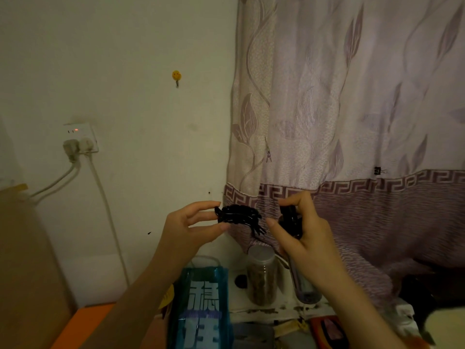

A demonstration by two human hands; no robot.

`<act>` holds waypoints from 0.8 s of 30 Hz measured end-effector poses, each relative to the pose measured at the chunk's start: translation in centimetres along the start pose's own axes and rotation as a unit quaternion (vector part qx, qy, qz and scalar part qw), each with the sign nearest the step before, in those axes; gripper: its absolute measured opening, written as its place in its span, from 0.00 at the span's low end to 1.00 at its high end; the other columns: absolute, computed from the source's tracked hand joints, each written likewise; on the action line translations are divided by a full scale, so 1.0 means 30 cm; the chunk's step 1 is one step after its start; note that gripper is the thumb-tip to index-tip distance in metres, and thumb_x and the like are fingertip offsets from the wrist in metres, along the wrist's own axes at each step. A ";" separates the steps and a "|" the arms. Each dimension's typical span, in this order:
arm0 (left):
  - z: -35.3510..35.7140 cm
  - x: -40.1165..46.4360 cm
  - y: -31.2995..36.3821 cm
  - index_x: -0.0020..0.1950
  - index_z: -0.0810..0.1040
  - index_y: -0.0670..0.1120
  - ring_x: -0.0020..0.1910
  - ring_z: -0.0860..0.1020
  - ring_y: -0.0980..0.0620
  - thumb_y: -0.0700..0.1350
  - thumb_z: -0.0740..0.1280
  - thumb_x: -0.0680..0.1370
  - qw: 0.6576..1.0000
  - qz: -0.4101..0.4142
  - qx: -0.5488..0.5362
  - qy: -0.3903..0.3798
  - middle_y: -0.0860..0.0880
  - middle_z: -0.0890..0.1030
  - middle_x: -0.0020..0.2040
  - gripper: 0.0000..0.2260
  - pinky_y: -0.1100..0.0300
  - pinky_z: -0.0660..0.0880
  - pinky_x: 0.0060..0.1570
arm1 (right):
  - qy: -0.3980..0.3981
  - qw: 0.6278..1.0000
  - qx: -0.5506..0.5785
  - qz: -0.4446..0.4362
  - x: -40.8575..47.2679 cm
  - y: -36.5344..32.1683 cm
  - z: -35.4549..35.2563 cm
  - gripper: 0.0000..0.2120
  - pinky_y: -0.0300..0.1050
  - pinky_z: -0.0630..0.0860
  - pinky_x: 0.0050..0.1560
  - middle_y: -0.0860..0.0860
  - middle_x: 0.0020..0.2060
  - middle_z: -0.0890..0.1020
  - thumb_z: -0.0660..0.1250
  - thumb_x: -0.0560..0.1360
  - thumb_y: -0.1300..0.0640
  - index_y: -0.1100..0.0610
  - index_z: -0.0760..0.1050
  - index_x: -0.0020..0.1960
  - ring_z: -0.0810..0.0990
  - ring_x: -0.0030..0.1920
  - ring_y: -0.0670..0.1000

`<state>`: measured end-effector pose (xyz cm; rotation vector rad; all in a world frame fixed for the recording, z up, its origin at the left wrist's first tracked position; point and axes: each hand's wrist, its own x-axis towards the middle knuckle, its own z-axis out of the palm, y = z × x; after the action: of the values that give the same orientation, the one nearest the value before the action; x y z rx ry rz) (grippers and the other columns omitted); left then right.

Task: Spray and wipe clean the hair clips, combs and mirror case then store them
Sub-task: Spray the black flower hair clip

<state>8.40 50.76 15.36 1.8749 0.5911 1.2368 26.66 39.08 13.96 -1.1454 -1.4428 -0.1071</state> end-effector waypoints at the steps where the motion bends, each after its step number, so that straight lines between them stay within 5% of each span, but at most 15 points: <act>1: -0.001 -0.001 0.000 0.51 0.80 0.52 0.42 0.83 0.59 0.35 0.74 0.69 1.000 -0.002 -0.003 0.001 0.59 0.85 0.41 0.16 0.69 0.77 0.35 | 0.001 1.000 -0.006 -0.001 -0.002 0.000 0.001 0.09 0.46 0.70 0.28 0.50 0.31 0.76 0.65 0.73 0.47 0.44 0.65 0.48 0.74 0.28 0.49; 6: -0.013 -0.009 -0.001 0.52 0.80 0.50 0.44 0.83 0.55 0.34 0.74 0.69 1.000 -0.009 -0.016 0.007 0.52 0.86 0.44 0.16 0.65 0.79 0.36 | 0.020 1.000 -0.005 0.008 -0.015 0.011 0.001 0.09 0.41 0.69 0.28 0.50 0.32 0.76 0.66 0.74 0.51 0.45 0.65 0.47 0.74 0.29 0.49; 12: -0.023 -0.045 -0.008 0.55 0.80 0.47 0.45 0.84 0.54 0.35 0.74 0.69 0.999 -0.027 -0.029 0.006 0.51 0.86 0.45 0.17 0.63 0.80 0.40 | 0.007 0.995 0.082 0.062 -0.042 0.020 -0.007 0.16 0.50 0.77 0.30 0.51 0.36 0.78 0.69 0.71 0.47 0.40 0.67 0.55 0.78 0.29 0.52; 18: -0.032 -0.123 -0.019 0.58 0.79 0.48 0.48 0.83 0.53 0.45 0.74 0.63 0.997 -0.052 -0.057 0.005 0.50 0.85 0.48 0.23 0.62 0.80 0.42 | 0.006 0.979 0.151 0.140 -0.096 0.041 0.033 0.35 0.39 0.79 0.44 0.47 0.41 0.83 0.73 0.64 0.45 0.43 0.64 0.69 0.83 0.42 0.47; 24: -0.042 -0.205 -0.044 0.57 0.80 0.49 0.49 0.83 0.52 0.45 0.74 0.64 0.993 -0.091 -0.068 0.014 0.50 0.85 0.49 0.21 0.61 0.80 0.41 | -0.016 0.959 0.210 0.192 -0.158 0.039 0.080 0.36 0.34 0.78 0.46 0.50 0.46 0.84 0.73 0.63 0.51 0.46 0.65 0.70 0.83 0.49 0.44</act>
<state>4.76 47.44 11.25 1.6553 0.6612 1.1552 24.71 38.58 8.90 -1.0492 -1.1714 0.4722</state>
